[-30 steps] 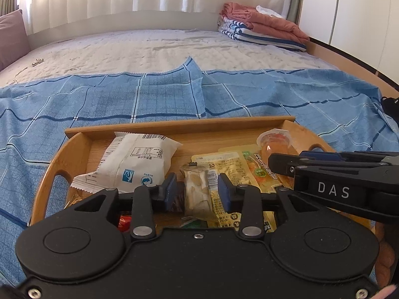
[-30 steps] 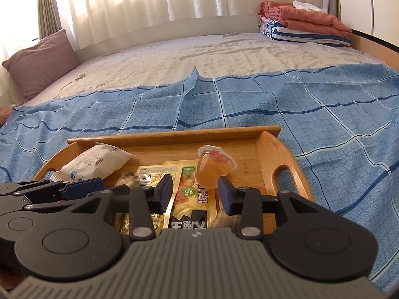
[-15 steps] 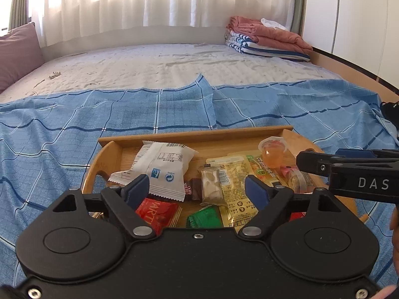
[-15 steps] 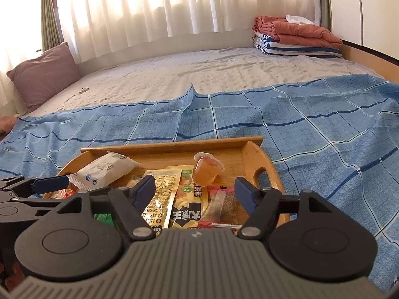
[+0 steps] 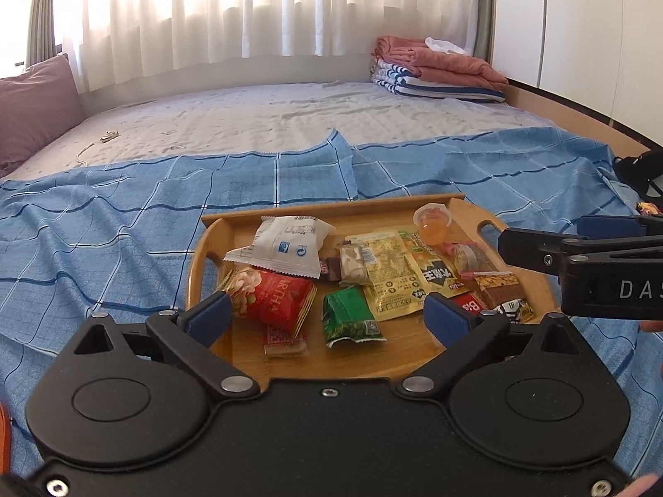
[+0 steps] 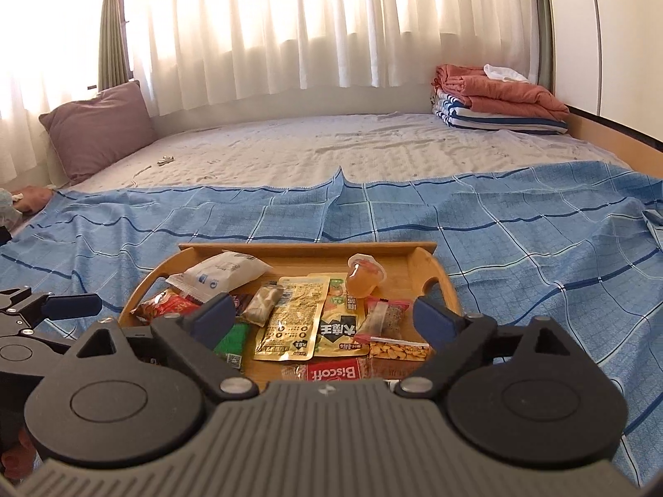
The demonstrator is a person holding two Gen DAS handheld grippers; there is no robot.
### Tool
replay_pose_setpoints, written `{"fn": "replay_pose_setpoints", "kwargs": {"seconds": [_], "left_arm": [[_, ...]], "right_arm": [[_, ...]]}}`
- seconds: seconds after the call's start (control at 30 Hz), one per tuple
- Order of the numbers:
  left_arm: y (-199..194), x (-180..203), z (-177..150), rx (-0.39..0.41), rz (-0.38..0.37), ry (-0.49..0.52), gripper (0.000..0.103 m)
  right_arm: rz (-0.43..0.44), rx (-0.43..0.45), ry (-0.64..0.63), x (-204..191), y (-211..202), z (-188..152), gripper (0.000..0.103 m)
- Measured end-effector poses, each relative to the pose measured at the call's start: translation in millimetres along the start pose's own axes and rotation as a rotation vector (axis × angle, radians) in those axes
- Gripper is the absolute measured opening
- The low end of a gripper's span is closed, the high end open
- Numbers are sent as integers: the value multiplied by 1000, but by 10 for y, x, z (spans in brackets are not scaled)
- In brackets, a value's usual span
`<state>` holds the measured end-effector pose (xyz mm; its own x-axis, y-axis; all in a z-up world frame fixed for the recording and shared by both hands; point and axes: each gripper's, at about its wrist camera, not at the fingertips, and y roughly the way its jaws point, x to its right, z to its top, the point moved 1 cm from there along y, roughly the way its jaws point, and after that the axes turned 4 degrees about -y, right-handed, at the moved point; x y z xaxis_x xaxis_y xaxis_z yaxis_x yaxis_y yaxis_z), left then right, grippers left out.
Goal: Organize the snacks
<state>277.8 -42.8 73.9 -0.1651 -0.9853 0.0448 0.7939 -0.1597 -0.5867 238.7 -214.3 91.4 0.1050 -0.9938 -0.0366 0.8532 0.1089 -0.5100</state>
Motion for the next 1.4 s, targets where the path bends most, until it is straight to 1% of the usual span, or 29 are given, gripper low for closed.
{"fn": "replay_pose_setpoints", "kwargs": {"seconds": [0.07, 0.3, 0.4, 0.5, 0.67, 0.8, 1.0, 1.17, 1.4], "left_arm": [[-109, -22, -56, -2, 10, -1, 100], [-516, -112, -310, -6, 28, -22, 102], [-668, -170, -439, -21, 4, -52, 102], [-796, -222, -577, -26, -1, -83, 102], [-979, -281, -804, -25, 15, -103, 102], [-1109, -313, -1022, -19, 25, -121, 102], [-1256, -319, -1305, -18, 38, -133, 102], [-1292, -314, -1499, -25, 54, -129, 102], [-1248, -296, -1711, -31, 81, -100, 102]], "right_arm": [[-1, 10, -13, -54, -110, -41, 103], [-18, 29, -54, -241, -462, -212, 103], [-9, 35, -56, -295, -621, -285, 103], [-15, 54, -74, -345, -769, -368, 103], [-34, 79, -80, -396, -1001, -570, 103], [-45, 80, -65, -413, -1135, -776, 103], [-62, 61, -41, -409, -1254, -1096, 103], [-90, 62, -8, -393, -1292, -1354, 103], [-106, 12, 1, -401, -1196, -1634, 103]]}}
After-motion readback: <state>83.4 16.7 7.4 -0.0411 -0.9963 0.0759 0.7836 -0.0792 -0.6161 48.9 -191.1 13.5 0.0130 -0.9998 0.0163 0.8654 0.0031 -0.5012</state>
